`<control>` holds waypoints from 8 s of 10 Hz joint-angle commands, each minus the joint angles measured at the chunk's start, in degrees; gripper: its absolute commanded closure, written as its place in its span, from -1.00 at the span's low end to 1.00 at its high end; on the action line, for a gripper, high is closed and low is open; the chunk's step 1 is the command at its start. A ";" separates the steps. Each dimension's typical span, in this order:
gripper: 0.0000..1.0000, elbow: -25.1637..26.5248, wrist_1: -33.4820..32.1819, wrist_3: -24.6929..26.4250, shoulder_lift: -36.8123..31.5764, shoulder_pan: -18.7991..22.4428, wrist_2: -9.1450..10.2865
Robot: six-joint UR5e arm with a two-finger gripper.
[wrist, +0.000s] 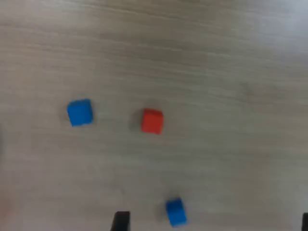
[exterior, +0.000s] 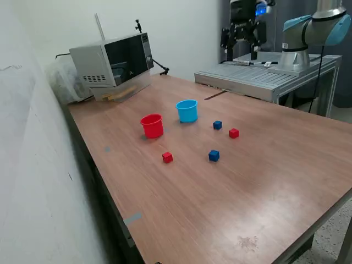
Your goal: Place red objects in the red bin, and blue objects in the blue bin.
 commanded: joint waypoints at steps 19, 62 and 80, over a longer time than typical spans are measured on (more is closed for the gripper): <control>-1.00 4.22 -16.80 -10.38 19.15 -6.21 -2.28; -1.00 3.42 -19.26 -15.82 23.37 -6.56 -3.33; 1.00 0.18 -8.80 -18.02 10.88 -17.44 -5.26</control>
